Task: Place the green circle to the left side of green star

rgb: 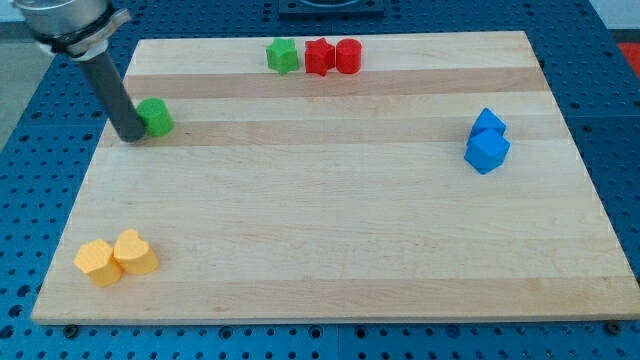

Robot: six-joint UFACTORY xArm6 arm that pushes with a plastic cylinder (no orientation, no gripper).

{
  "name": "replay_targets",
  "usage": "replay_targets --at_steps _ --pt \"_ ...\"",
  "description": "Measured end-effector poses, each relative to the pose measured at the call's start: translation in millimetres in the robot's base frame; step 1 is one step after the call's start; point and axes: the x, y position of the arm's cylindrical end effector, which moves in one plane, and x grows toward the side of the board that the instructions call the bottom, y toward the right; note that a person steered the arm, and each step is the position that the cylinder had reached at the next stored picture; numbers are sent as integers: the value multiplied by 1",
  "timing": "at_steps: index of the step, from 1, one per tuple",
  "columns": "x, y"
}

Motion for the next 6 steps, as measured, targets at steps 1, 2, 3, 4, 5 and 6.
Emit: replay_targets --at_steps 1,2,3,4,5,6 --pt "-28 9" --pt "-57 25" --pt "-83 43" --pt "-82 42" --pt "-37 39" --pt "-12 40"
